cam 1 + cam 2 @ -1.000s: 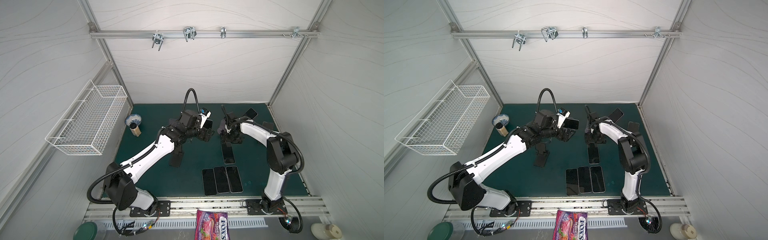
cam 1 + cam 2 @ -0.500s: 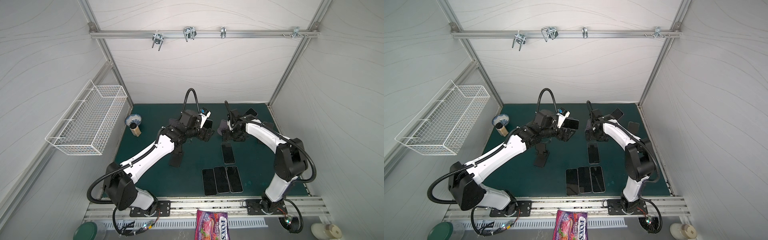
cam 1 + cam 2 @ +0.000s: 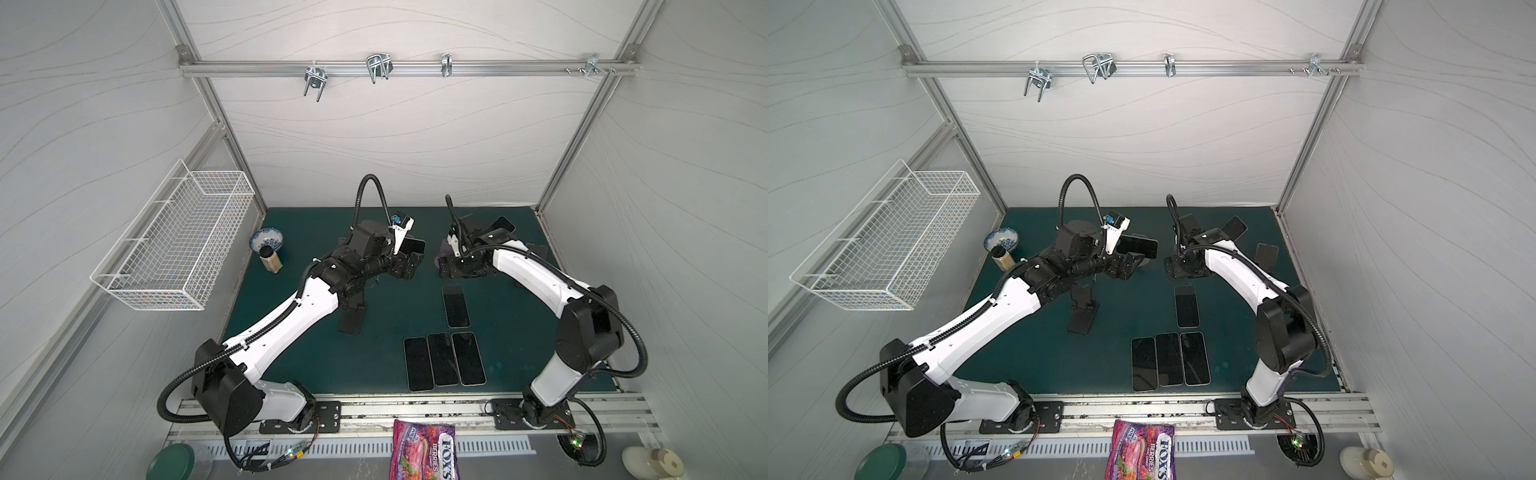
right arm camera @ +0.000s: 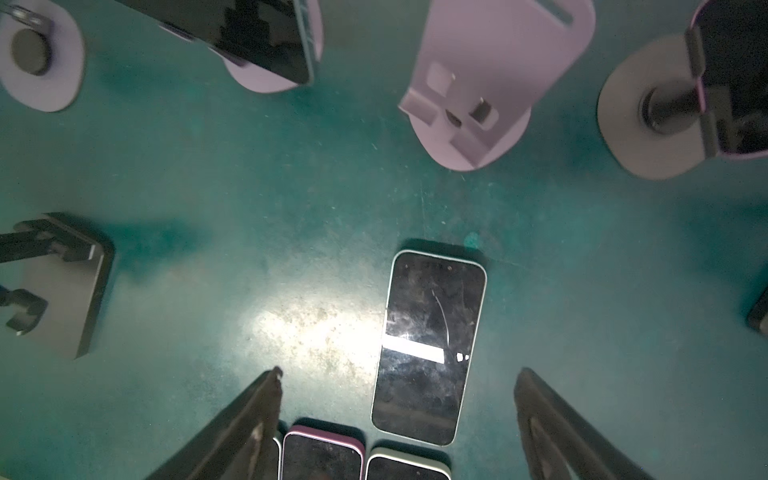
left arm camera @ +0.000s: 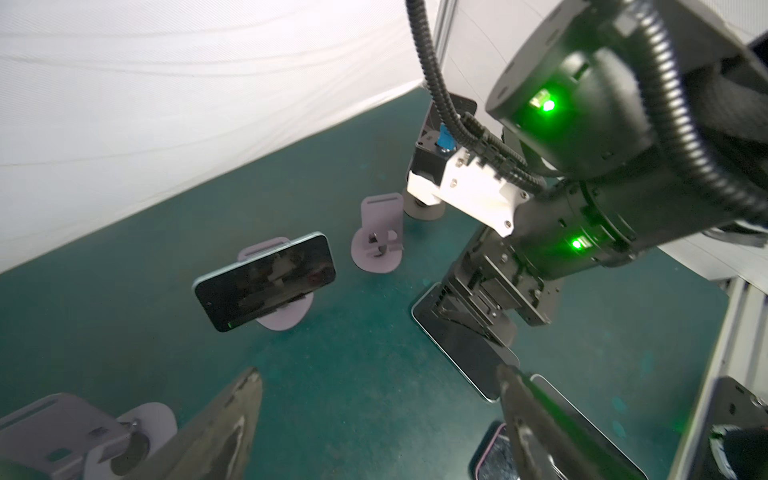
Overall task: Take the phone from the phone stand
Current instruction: 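Open and lift the right gripper off the phone while the left gripper shifts, then swing the right gripper to the far stands while the left approaches a teal phone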
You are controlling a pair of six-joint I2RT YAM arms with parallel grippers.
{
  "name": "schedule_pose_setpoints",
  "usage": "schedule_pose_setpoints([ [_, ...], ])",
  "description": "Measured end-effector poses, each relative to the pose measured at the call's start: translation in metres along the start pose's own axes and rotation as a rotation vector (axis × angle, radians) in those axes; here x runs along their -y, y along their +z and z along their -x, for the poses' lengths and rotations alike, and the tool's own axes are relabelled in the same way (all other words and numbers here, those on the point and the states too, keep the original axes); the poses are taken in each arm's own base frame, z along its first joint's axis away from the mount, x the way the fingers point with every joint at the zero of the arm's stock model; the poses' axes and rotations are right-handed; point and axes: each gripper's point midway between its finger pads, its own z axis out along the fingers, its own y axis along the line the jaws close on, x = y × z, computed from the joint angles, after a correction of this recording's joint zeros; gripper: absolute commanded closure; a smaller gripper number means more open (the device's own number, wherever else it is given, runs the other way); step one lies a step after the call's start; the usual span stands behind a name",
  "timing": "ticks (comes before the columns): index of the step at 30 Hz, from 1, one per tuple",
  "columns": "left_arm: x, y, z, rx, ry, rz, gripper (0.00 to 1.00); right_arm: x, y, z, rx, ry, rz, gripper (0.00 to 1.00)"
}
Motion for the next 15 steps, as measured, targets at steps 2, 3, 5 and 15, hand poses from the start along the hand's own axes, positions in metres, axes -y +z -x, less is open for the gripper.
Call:
schedule_pose_setpoints([
  [2, -0.007, -0.002, 0.002, 0.012, -0.006, 0.025, 0.10, -0.004, -0.003, 0.005, 0.028, -0.016, 0.007, 0.13],
  [3, -0.010, -0.002, 0.003, 0.013, -0.013, 0.034, 0.10, -0.007, -0.005, 0.008, 0.043, -0.024, 0.011, 0.13],
  [5, -0.020, -0.002, 0.003, 0.019, -0.030, 0.057, 0.10, -0.011, -0.009, 0.014, 0.076, -0.040, 0.021, 0.14],
  [15, -0.062, -0.008, 0.004, 0.035, -0.124, 0.152, 0.10, -0.043, -0.028, 0.037, 0.218, -0.157, 0.074, 0.15],
])
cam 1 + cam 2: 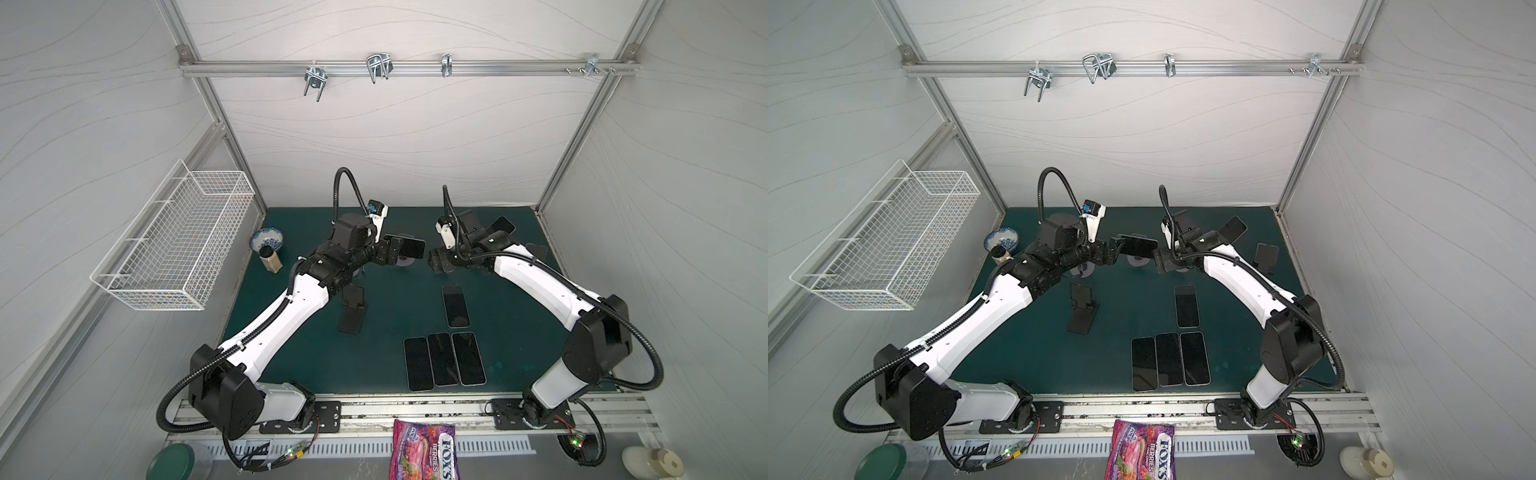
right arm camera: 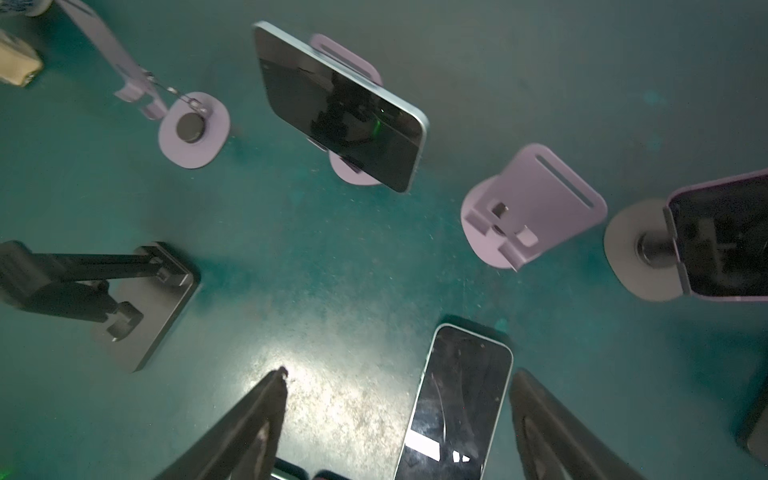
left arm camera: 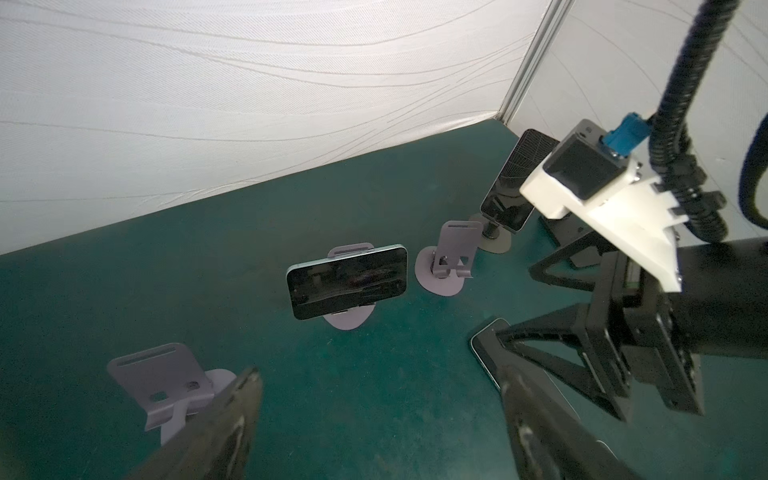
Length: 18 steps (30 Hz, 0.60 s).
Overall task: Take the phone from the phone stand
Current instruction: 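Swing the right gripper to the far stands while the left approaches a teal phone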
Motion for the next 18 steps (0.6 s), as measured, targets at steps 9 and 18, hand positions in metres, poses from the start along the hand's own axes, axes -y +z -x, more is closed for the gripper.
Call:
schedule_pose_setpoints([
  [9, -0.001, -0.004, 0.003, 0.011, -0.065, 0.009, 0.10, -0.030, -0.036, 0.016, 0.120, -0.137, 0.036, 0.15],
  [18, 0.038, 0.024, -0.030, -0.103, -0.165, -0.068, 0.10, -0.003, -0.064, 0.030, 0.232, -0.175, -0.120, 0.01],
])
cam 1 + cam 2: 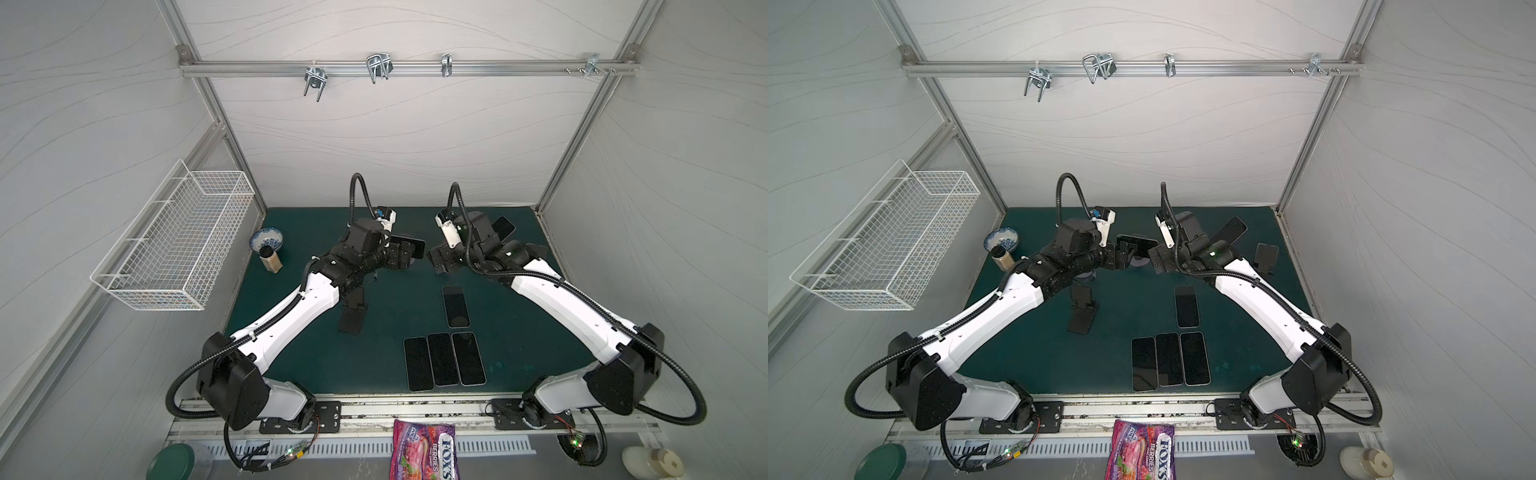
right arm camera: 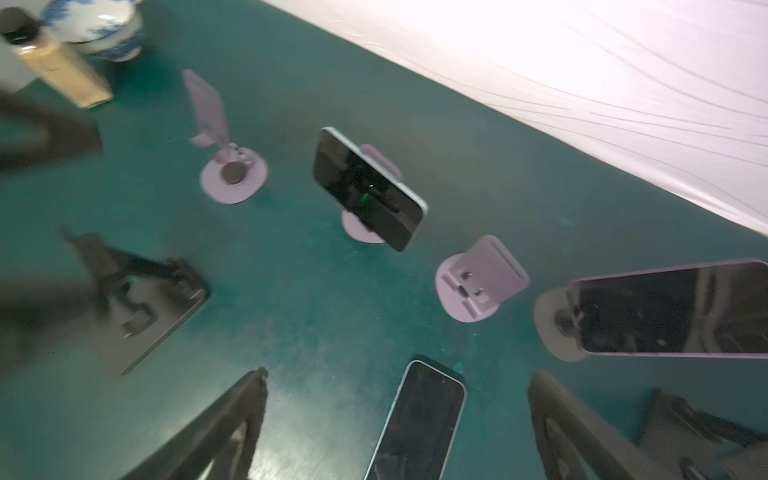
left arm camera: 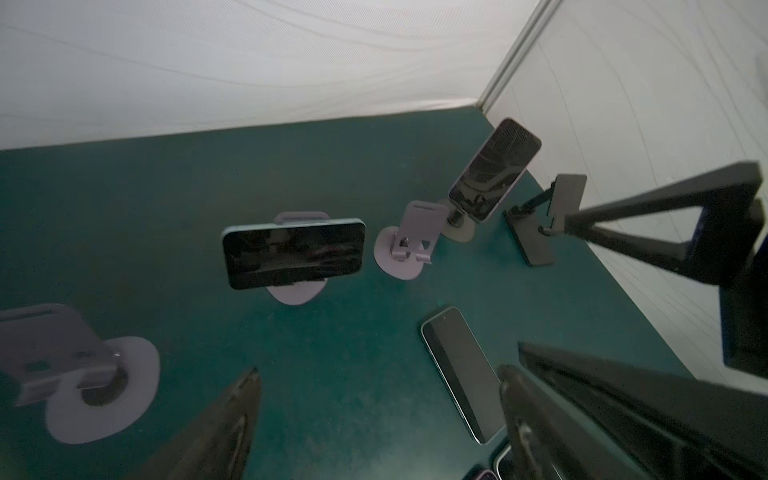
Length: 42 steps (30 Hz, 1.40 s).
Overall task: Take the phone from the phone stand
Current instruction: 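Swing the right gripper to the far stands while the left approaches a teal phone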
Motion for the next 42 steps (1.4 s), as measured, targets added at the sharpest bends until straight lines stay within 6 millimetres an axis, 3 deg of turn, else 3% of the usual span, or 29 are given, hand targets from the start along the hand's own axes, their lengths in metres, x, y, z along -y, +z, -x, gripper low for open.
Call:
schedule_pose_setpoints([
  [4, 0.012, 0.007, -0.017, -0.056, 0.010, -0.016, 0.10, 0.020, 0.005, -0.005, -0.004, 0.003, -0.103, 0.01],
  [15, 0.002, 0.007, -0.011, -0.047, 0.051, 0.051, 0.10, 0.085, 0.001, 0.001, 0.009, 0.134, -0.214, 0.01],
  [24, -0.005, 0.019, -0.024, -0.104, 0.071, 0.079, 0.10, 0.094, 0.004, 0.007, 0.020, 0.153, -0.216, 0.01],
  [30, -0.013, 0.019, -0.021, -0.098, 0.074, 0.104, 0.10, 0.105, 0.014, 0.016, 0.011, 0.182, -0.223, 0.01],
  [42, -0.046, 0.038, -0.026, -0.140, 0.019, 0.158, 0.10, 0.125, 0.031, 0.014, -0.027, 0.266, -0.228, 0.05],
])
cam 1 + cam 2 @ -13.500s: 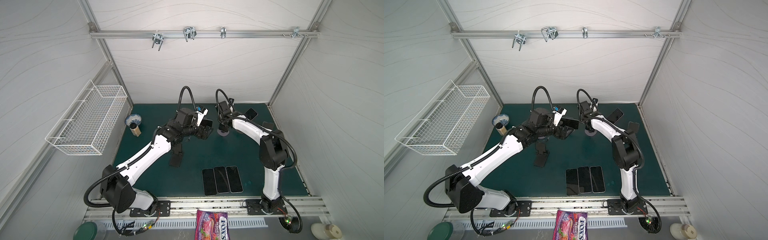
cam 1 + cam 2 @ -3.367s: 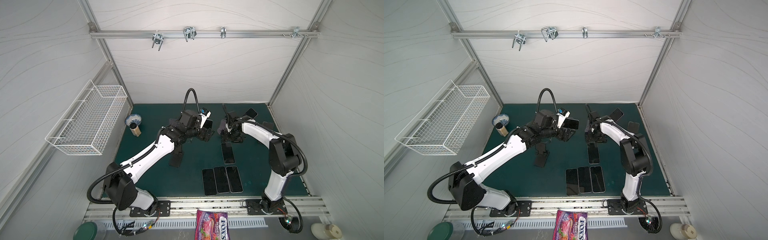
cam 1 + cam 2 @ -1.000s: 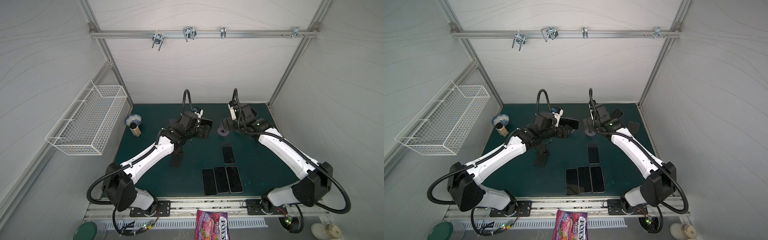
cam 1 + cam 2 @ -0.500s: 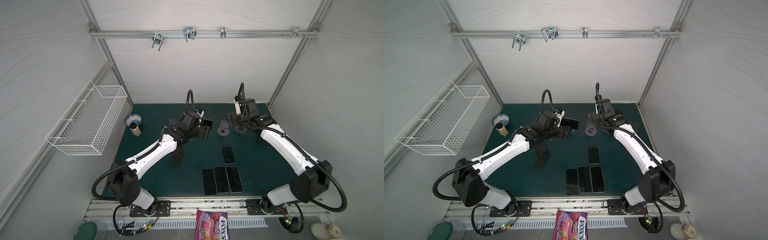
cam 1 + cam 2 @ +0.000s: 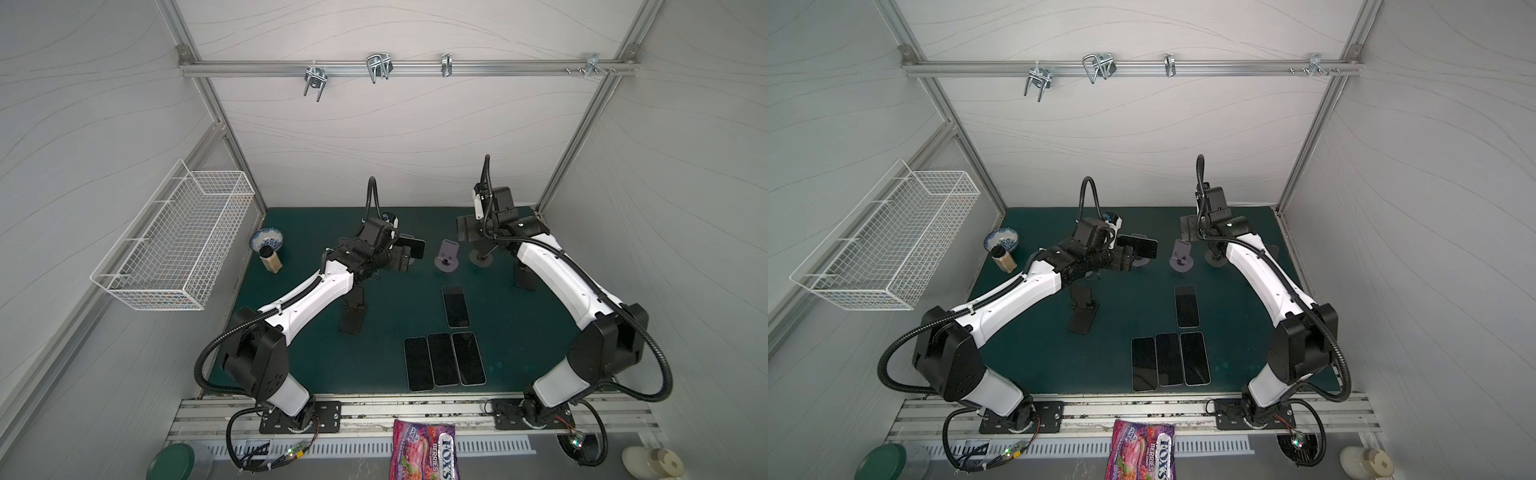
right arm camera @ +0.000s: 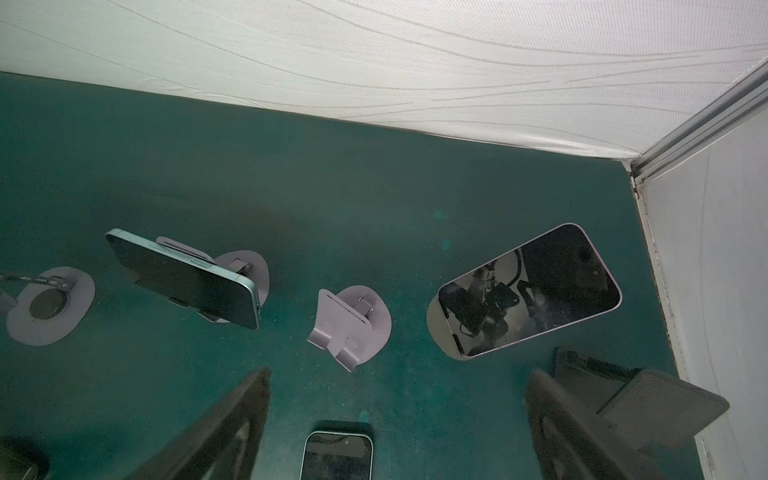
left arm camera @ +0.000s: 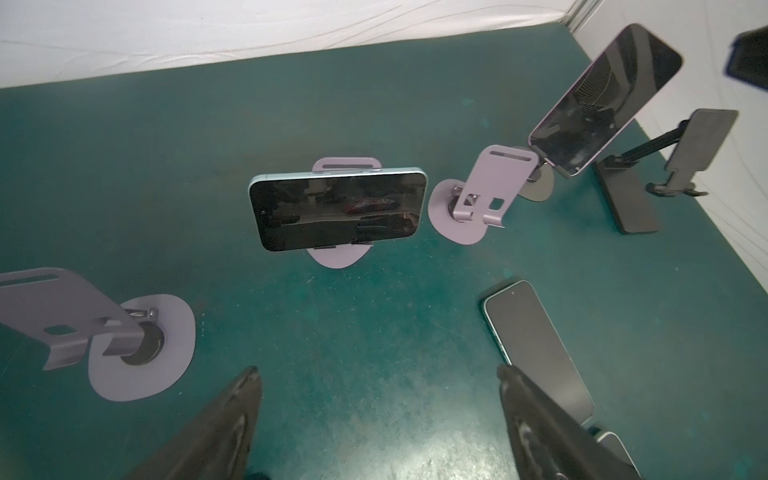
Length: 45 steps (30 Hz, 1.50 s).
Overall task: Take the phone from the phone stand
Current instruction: 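Swing the right gripper to the far stands while the left approaches a teal phone, then close the left gripper on the standing teal phone while the right comes alongside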
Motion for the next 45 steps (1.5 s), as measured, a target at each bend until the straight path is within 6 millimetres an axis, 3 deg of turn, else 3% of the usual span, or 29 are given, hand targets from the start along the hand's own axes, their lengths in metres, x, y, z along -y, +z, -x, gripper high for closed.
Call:
schedule_pose_setpoints([
  [11, -0.007, 0.022, 0.001, -0.038, -0.018, -0.004, 0.10, 0.007, 0.020, -0.012, -0.080, 0.029, 0.007, 0.06],
  [18, -0.003, 0.031, 0.005, -0.048, -0.009, -0.032, 0.10, 0.033, 0.030, -0.018, -0.103, 0.132, -0.085, 0.06],
  [25, 0.000, 0.036, 0.009, -0.050, 0.032, -0.055, 0.10, 0.041, 0.032, -0.013, -0.086, 0.207, -0.119, 0.06],
  [30, 0.002, 0.036, 0.010, -0.050, 0.045, -0.073, 0.10, 0.040, 0.034, -0.015, -0.086, 0.234, -0.115, 0.16],
  [37, 0.005, 0.033, 0.020, -0.034, 0.039, -0.093, 0.10, 0.002, 0.039, -0.023, -0.116, 0.188, 0.078, 0.21],
  [45, -0.012, 0.032, 0.022, -0.044, -0.026, -0.083, 0.10, -0.074, 0.038, -0.021, -0.094, -0.071, 0.280, 0.21],
])
